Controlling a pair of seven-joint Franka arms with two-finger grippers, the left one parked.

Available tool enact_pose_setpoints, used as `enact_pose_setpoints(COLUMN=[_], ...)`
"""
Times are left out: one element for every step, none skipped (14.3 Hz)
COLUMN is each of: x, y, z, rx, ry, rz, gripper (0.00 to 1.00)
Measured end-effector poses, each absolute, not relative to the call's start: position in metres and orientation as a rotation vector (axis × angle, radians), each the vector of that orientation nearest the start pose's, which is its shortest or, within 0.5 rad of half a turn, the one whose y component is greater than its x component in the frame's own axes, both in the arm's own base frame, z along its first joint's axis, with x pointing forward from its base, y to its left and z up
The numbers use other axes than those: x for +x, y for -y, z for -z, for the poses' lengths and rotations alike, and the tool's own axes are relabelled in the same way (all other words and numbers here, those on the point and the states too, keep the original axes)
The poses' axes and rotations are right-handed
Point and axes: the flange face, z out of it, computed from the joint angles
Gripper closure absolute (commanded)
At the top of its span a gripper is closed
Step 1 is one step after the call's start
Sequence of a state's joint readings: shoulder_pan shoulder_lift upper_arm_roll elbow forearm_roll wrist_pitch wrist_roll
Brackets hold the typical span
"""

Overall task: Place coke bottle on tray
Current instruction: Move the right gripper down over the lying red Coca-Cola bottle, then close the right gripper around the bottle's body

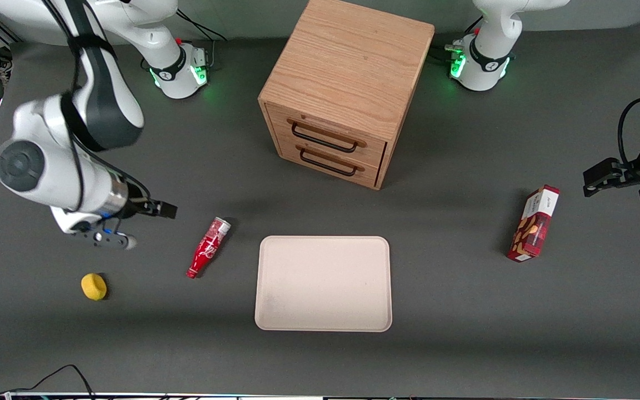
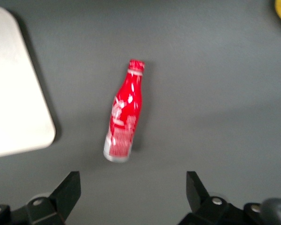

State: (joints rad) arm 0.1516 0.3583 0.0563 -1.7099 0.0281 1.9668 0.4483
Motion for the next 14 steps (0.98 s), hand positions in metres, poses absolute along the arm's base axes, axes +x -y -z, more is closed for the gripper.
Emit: enact_pose_setpoints(x=[0.632, 0.634, 0.634, 0.634, 0.633, 0.633, 0.633, 0.632, 0.631, 0.63, 0.628, 0.626, 0.624, 0.623], y=[-0.132, -0.133, -0.137, -0.144, -0.152, -0.158, -0.161, -0.163, -0.165, -0.166, -0.166, -0.167, -0.169, -0.171], z=[-0.357, -0.34, -0.323, -0.308, -0.293, -0.279, -0.267, -0.256, -0.247, -0.239, -0.231, -0.223, -0.216, -0.209], rx=[-3.097, -3.099, -3.112, -3.124, -3.125, -3.123, -3.119, -3.114, -3.108, -3.1, -3.091, -3.084, -3.082, -3.081], ry=[-0.426, -0.461, -0.491, -0.526, -0.566, -0.601, -0.624, -0.634, -0.638, -0.654, -0.679, -0.696, -0.705, -0.71], rz=[-0.155, -0.136, -0.124, -0.111, -0.1, -0.093, -0.086, -0.077, -0.066, -0.054, -0.044, -0.039, -0.041, -0.043], gripper=[0.0, 0.0, 0.0, 0.0, 0.0, 0.0, 0.0, 0.0, 0.0, 0.0, 0.0, 0.0, 0.0, 0.0])
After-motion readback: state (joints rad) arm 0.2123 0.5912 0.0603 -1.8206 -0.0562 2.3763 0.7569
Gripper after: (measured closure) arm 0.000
